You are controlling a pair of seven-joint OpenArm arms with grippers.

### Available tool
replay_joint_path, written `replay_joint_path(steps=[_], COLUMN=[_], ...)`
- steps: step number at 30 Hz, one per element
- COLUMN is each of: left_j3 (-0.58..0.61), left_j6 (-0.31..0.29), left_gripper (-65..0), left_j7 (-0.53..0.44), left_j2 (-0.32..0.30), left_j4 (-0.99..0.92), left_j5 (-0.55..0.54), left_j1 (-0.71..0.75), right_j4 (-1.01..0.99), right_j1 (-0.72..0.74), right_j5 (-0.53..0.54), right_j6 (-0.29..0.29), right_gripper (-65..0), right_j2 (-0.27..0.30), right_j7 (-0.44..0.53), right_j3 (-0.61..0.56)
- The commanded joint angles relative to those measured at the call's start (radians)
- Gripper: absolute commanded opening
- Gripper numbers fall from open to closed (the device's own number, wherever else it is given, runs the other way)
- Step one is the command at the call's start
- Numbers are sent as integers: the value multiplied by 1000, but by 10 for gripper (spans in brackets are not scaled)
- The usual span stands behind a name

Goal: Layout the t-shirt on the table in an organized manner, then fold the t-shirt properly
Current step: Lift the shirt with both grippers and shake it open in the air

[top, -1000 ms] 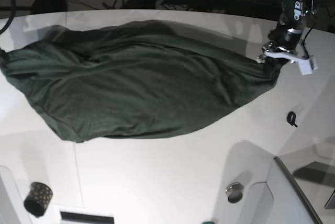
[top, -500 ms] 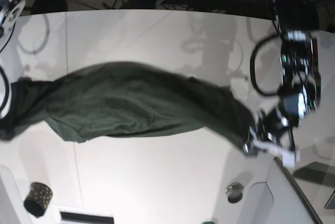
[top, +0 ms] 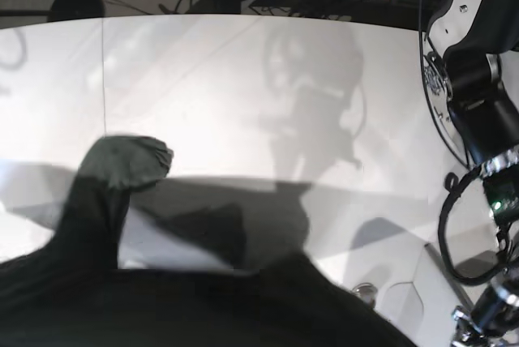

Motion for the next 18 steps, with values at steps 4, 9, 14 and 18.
replay_joint_path(steps=[4, 9, 14, 18], left_j3=[43, 9, -8, -16], left_j6=[-3, -3, -5, -86], left_gripper=[-650, -650, -650, -650], left_j7=[-13, -13, -13, -13], left_j2=[-8, -11, -8, 24], left_j4=[143, 231, 225, 183], left_j5=[-18, -15, 135, 254], left_j1=[171, 443, 638, 710], right_j4=[121, 204, 199, 199], right_j1=[-248, -531, -669, -696], right_j5=[24, 16, -105, -281], right_j6=[3, 1, 4, 36], right_gripper=[-650, -650, -650, -650], right_j2=[-47, -228, -371, -447], right_j7=[17, 15, 20, 20], right_j3=[111, 168, 166, 169])
